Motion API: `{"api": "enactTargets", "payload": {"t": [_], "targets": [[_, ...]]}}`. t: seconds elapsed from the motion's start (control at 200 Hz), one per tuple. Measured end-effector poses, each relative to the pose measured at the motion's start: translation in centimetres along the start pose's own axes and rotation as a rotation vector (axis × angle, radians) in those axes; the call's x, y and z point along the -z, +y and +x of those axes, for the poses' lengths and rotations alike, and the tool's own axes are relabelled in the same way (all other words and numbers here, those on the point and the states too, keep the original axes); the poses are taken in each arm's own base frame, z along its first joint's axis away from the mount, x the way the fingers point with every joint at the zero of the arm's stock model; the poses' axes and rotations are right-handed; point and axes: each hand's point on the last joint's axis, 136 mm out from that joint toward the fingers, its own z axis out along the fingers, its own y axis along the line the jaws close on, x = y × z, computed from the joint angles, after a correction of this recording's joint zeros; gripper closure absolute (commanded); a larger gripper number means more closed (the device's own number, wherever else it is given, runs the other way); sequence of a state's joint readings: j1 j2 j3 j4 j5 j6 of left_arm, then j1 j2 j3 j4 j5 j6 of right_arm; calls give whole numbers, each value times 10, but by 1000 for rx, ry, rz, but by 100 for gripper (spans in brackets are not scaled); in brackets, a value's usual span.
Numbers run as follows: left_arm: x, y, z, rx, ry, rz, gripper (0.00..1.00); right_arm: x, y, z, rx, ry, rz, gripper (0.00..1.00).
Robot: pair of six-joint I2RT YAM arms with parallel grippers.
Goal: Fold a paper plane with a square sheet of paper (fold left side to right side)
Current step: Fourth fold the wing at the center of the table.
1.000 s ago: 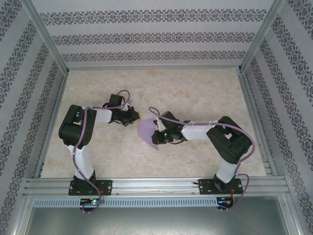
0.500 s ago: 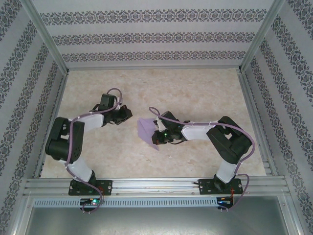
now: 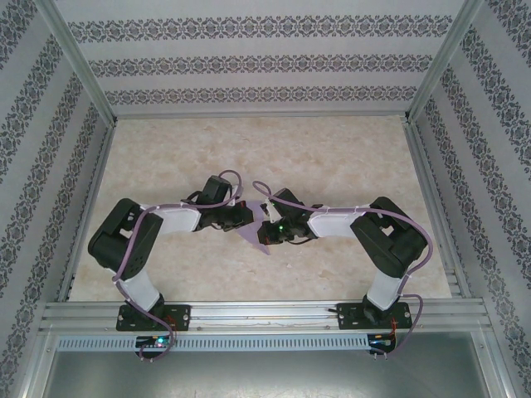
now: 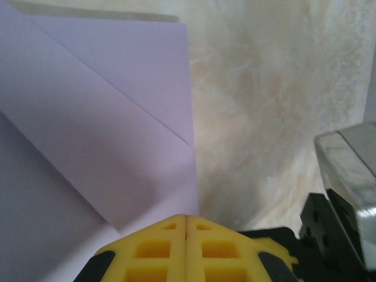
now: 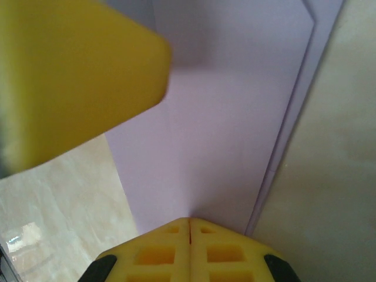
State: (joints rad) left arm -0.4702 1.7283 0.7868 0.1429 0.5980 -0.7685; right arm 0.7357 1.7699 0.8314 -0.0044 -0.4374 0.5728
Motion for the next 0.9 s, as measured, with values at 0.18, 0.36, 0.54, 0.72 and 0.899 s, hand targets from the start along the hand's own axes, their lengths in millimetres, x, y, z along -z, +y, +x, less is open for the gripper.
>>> {"api": "enactTargets", "payload": {"t": [0.18,0.36,0.54,0.72,0.899], "targets": [[-15,14,4,21,24,-27,98,0,1,1,0,4,-6,100],[-17,12,5,14,24,-29,98,3,2,4,-11,22,-17,100],[-17,13,6,12,20,-27,99,22,10,1,-38,29,-68,100],[-17,13,6,6,13,-21,99,42,33,-12,-32,-22,-182,100],[-16,13,6,5,12,-21,99,28,33,5,-69,30,-224,100]]}}
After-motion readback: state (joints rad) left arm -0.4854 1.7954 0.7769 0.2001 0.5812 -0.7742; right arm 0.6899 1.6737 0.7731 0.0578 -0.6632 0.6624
